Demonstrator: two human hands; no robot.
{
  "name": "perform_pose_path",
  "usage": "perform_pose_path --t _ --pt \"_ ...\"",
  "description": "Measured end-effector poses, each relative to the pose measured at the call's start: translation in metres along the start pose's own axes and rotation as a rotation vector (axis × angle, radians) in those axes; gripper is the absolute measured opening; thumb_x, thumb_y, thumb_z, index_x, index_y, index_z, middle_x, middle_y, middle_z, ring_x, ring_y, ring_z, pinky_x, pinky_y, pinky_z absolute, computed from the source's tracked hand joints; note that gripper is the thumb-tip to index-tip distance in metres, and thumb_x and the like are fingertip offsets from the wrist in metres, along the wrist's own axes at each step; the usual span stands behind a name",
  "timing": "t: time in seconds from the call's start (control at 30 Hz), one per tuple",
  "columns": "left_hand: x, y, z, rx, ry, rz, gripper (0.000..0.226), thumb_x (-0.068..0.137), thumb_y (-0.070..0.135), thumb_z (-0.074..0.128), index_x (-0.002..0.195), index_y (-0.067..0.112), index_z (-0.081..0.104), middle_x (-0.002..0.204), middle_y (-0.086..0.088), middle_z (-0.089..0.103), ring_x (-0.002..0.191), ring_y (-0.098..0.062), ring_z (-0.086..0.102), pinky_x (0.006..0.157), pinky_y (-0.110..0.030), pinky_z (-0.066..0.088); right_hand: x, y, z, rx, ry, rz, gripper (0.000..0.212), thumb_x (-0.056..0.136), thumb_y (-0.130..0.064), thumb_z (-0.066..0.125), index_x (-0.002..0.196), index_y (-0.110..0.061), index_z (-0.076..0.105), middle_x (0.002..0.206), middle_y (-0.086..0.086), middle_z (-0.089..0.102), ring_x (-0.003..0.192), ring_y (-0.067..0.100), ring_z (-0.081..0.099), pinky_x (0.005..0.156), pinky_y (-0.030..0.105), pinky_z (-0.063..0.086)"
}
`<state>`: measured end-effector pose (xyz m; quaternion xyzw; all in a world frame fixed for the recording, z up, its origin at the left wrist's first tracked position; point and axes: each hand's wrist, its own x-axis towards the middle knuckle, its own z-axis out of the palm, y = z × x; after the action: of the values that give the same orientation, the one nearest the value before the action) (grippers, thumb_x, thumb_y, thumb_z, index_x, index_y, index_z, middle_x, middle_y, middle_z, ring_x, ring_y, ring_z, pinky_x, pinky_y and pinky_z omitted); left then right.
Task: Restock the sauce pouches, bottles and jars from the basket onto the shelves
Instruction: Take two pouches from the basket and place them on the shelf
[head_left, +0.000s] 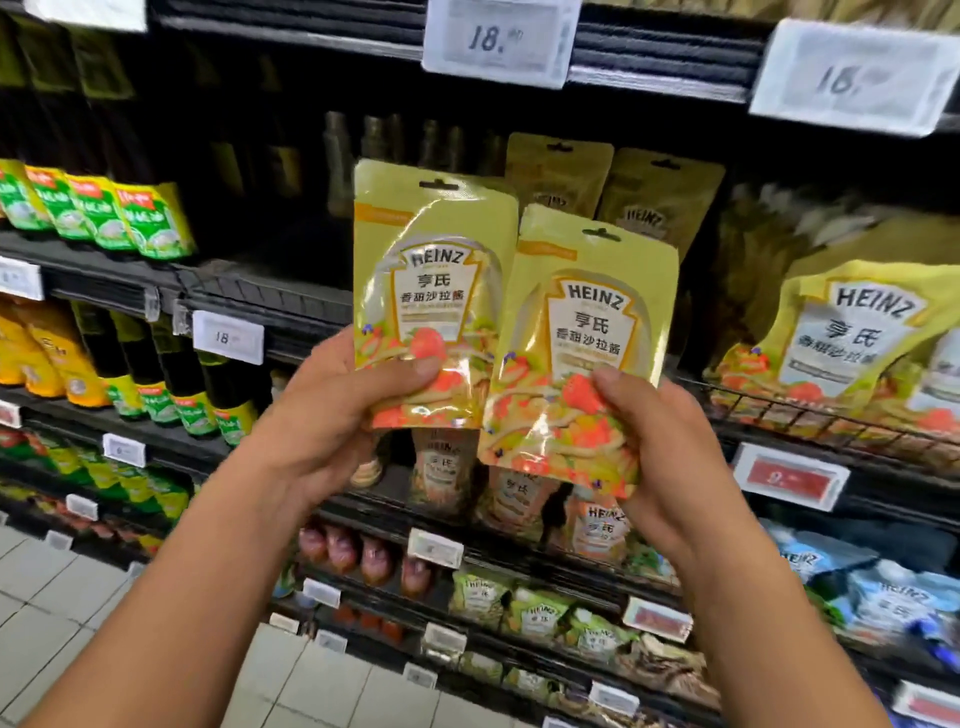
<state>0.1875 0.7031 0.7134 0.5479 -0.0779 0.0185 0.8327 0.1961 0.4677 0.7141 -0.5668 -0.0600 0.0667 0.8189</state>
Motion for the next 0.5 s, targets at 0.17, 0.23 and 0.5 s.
perform_pose_path --t 0.17,0.23,0.5 --pt "0.049 0.021 0.007 0.017 -0.116 -0.057 0.036 0.071 0.01 0.075 0.107 0.012 0.075 0.113 -0.014 0.073 0.097 -0.024 0.073 0.073 -0.028 0.059 0.03 -0.027 0.001 -0.043 0.086 -0.046 0.024 0.079 -0.03 0.075 0.098 -0.016 0.079 0.103 0.013 0.077 0.092 0.028 0.076 0.067 0.037 0.061" --pt "0.069 0.027 0.01 0.02 -0.148 -0.092 0.029 0.077 0.017 0.076 0.105 0.012 0.076 0.116 -0.014 0.072 0.101 -0.024 0.072 0.075 -0.028 0.059 0.042 -0.036 0.0 -0.056 0.133 -0.046 0.021 0.088 -0.025 0.07 0.103 -0.012 0.075 0.102 0.013 0.077 0.091 0.027 0.076 0.066 0.037 0.061" --pt "0.145 0.044 0.015 0.212 -0.033 -0.225 0.014 0.086 0.014 0.07 0.096 0.003 0.07 0.083 -0.01 0.077 0.071 -0.017 0.075 0.056 -0.025 0.057 0.076 -0.078 -0.009 -0.186 0.323 -0.126 0.019 0.089 -0.021 0.071 0.098 -0.005 0.073 0.091 0.014 0.078 0.083 0.026 0.077 0.066 0.038 0.061"
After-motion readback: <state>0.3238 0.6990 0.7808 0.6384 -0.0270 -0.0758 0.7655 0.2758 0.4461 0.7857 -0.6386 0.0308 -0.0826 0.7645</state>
